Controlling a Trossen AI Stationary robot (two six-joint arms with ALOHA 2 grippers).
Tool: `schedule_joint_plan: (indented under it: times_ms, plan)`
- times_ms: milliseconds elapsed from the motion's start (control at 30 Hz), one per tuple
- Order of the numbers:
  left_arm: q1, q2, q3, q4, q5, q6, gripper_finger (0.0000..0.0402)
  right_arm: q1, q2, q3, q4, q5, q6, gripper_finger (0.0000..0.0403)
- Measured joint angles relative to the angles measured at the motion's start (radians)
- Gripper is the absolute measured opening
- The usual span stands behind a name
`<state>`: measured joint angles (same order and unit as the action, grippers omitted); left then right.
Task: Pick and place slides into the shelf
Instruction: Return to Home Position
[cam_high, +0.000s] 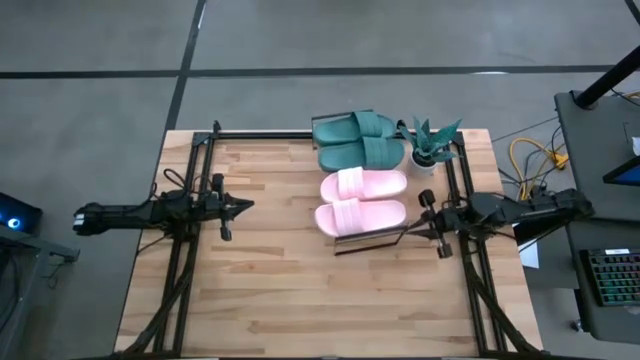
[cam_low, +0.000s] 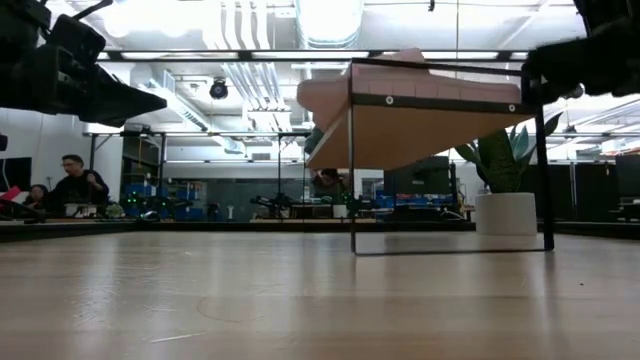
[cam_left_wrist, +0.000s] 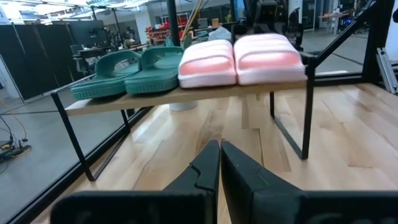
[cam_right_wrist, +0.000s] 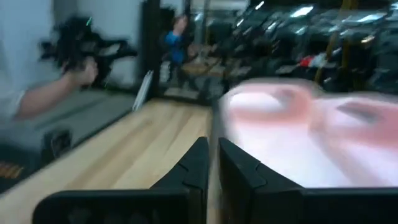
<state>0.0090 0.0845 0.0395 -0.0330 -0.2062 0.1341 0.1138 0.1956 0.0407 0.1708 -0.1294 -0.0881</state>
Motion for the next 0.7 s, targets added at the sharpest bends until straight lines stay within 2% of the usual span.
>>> schedule_joint_plan:
  times_ms: [167,367,567,700]
  plan:
    - [0.0,-0.002,0.0,-0.001,0.002,-0.022,0.0,-0.001,-0.005,0.042,-0.015,-0.017,0.048,0.0027]
    - [0.0,0.0,0.0,-0.004,0.003,-0.024,0.0,0.002,-0.006,0.116,-0.206,-0.036,0.036,0.0027]
    - [0.0,0.0,0.0,-0.006,0.003,-0.026,0.0,0.002,-0.07,0.084,-0.217,-0.042,0.031,0.0027]
    - [0.0,-0.001,0.0,-0.007,0.003,-0.027,0.0,0.003,-0.158,0.048,-0.242,-0.023,0.024,0.0027]
